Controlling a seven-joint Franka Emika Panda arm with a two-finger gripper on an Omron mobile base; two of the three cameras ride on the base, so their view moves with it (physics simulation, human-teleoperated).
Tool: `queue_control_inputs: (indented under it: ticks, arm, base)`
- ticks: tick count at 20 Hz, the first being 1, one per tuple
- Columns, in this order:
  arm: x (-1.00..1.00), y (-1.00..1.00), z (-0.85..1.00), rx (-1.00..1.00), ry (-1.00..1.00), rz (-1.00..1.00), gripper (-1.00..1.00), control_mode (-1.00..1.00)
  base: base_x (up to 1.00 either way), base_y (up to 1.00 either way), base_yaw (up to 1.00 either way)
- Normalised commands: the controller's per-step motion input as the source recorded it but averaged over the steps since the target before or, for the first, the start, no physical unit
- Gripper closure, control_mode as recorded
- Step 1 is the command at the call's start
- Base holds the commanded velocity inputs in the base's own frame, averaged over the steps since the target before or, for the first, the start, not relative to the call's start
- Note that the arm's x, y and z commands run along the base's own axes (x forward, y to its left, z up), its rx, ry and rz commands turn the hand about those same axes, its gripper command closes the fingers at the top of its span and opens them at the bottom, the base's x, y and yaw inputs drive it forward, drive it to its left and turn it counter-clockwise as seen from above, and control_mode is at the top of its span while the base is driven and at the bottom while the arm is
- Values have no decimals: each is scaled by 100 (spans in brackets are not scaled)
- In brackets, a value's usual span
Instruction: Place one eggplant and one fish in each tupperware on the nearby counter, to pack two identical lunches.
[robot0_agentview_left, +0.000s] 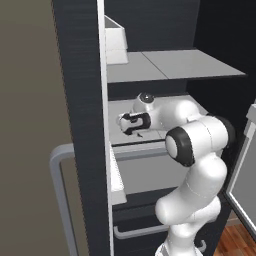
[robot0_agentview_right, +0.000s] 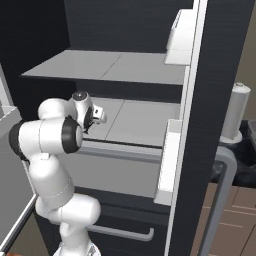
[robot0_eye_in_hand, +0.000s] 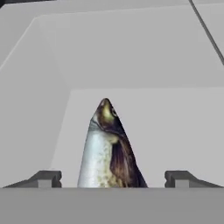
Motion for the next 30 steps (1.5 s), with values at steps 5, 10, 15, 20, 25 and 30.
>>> queue_control_inputs:
  ticks: [5, 10, 15, 20, 25, 30]
  arm:
    - [-59, 0, -98, -7, 11, -12, 100, -100]
    - [-75, 0, -100, -4, 2, -12, 100, -100]
    - [-96, -52, -47, 1, -1, -9, 100, -100]
    - [-100, -82, 3, 3, -5, -2, 100, -100]
    - [-100, -64, 53, 1, -5, 0, 100, -100]
    - [-100, -9, 94, 0, -1, 0, 100, -100]
  base:
    - [0, 0, 0]
    - [0, 0, 0]
    - [0, 0, 0]
    - [0, 0, 0]
    - [0, 0, 0]
    - [0, 0, 0]
